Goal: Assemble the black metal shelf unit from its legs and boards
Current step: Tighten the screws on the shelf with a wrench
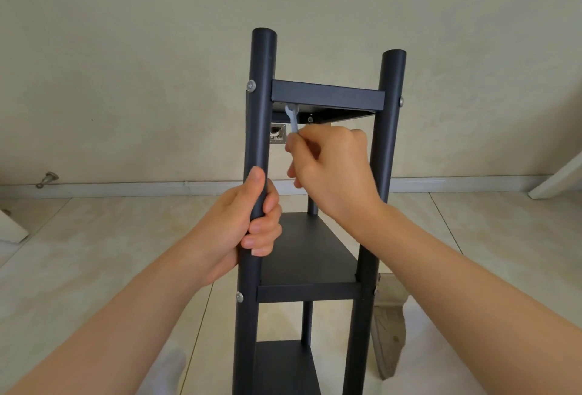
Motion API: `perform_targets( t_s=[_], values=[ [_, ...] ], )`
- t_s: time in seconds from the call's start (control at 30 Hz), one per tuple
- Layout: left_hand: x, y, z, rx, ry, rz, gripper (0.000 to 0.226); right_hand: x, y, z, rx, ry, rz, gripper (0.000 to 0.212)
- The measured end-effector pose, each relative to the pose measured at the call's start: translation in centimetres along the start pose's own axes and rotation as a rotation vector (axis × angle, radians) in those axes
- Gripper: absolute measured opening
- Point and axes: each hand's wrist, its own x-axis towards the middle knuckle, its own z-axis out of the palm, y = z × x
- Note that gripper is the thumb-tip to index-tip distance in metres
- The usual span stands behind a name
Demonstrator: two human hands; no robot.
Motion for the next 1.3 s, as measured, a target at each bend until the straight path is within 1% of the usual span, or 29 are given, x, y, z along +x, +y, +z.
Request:
perform_targets(
  t_s=[0.13, 0.3, 0.47, 0.53, 0.6, 0.67, 0.77, 0.87, 0.93, 1.1, 1.2, 1.3],
  values=[
    [0.3, 0.2, -0.2, 0.021, 0.04, 0.002, 0.055, -0.9, -0.2, -1.3, -0.072, -0.01, 0.002, 0.035],
    [0.6, 0.4, -0.9, 0.032, 0.089, 0.011, 0.05, -1.0, 0.2, -2.9, -0.136, 0.093, -0.036, 0.036],
    [0.8, 0.6, -1.9, 0.01, 0.124, 0.014, 0.048, -0.6, 1.6, -3.8, -0.262, 0.103, 0.04, 0.034],
    [0.7, 0.6, -2.4, -0.002, 0.133, 0.014, 0.046, -0.5, 1.8, -3.8, -0.189, 0.085, 0.144, 0.026],
    [0.7, 0.5, -2.9, -0.012, 0.141, 0.011, 0.046, -0.3, 1.7, -3.7, -0.03, 0.041, 0.302, 0.018],
    [0.7, 0.4, -3.4, -0.013, 0.141, 0.009, 0.045, 0.0, 1.8, -3.6, 0.15, 0.01, 0.414, 0.02],
    [0.7, 0.3, -4.0, 0.003, 0.12, 0.011, 0.047, 0.4, 1.9, -3.7, 0.384, -0.032, 0.478, 0.027],
    [0.6, 0.2, -4.5, 0.043, 0.105, 0.02, 0.048, 0.5, 1.8, -3.6, 0.529, -0.067, 0.529, 0.025],
    [0.6, 0.2, -4.7, 0.077, 0.107, 0.037, 0.05, 0.4, 1.6, -3.5, 0.568, -0.039, 0.532, 0.025],
    [0.7, 0.2, -5.2, 0.148, 0.21, 0.065, 0.057, 0.1, 1.1, -2.9, 0.577, 0.026, 0.512, 0.026],
    [0.8, 0.2, -5.6, 0.187, 0.252, 0.092, 0.048, 0.0, 1.0, -2.9, 0.601, 0.023, 0.514, 0.024],
    [1.0, 0.0, -6.3, 0.227, 0.301, 0.115, 0.046, -0.1, 0.9, -2.7, 0.604, 0.009, 0.489, 0.022]
  ],
)
